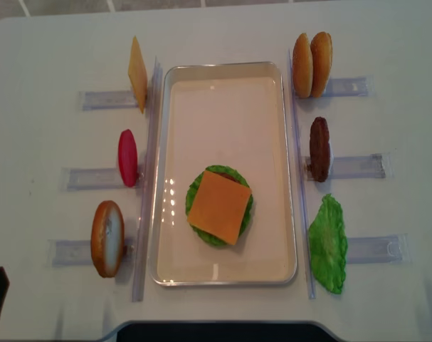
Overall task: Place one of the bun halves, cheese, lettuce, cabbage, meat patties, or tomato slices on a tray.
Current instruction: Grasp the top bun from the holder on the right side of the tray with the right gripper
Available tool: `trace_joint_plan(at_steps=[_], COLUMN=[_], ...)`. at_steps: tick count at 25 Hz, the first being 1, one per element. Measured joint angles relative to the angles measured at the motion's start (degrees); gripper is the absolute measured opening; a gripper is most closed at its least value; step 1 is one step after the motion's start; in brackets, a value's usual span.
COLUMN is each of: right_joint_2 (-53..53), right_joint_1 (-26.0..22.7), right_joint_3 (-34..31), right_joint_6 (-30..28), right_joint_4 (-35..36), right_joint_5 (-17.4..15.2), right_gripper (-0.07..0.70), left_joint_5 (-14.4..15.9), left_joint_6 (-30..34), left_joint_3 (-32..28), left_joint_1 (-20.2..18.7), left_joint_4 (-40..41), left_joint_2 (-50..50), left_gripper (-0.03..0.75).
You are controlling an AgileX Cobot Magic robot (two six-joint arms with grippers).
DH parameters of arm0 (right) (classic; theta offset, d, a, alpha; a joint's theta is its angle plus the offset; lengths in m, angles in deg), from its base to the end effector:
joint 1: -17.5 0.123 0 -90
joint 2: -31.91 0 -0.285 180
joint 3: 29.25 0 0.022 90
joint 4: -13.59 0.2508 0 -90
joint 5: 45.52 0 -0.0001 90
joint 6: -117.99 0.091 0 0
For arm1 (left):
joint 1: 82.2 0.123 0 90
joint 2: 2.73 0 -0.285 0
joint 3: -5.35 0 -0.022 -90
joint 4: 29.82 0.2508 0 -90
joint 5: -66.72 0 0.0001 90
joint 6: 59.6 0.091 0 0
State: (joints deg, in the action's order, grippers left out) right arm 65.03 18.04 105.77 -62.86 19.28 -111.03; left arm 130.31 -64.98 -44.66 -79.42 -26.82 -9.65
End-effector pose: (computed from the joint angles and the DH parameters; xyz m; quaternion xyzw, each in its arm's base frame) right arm 0.0559 0.0087 0.2791 -0.0061 0.9488 0.0485 0.3120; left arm -0.0067 0.0039 0.2664 -0.0633 0.8657 0.0149 0.4964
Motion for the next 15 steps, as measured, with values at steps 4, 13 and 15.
trace_joint_plan(at_steps=[4, 13, 15], right_joint_2=[12.76, 37.81, 42.19], right_joint_1=[0.0, 0.0, 0.0], right_joint_3=[5.31, 19.95, 23.74], right_joint_6=[-0.38, -6.1, -6.5], right_joint_4=[0.19, 3.1, 3.1], right_joint_5=[0.0, 0.35, 0.21], right_gripper=[0.52, 0.52, 0.52], left_joint_5=[0.0, 0.0, 0.0], left_joint_6=[0.0, 0.0, 0.0], left_joint_3=[0.0, 0.0, 0.0], left_joint_1=[0.0, 0.0, 0.0], left_joint_4=[0.0, 0.0, 0.0], left_joint_2=[0.0, 0.0, 0.0], left_gripper=[0.692, 0.692, 0.692])
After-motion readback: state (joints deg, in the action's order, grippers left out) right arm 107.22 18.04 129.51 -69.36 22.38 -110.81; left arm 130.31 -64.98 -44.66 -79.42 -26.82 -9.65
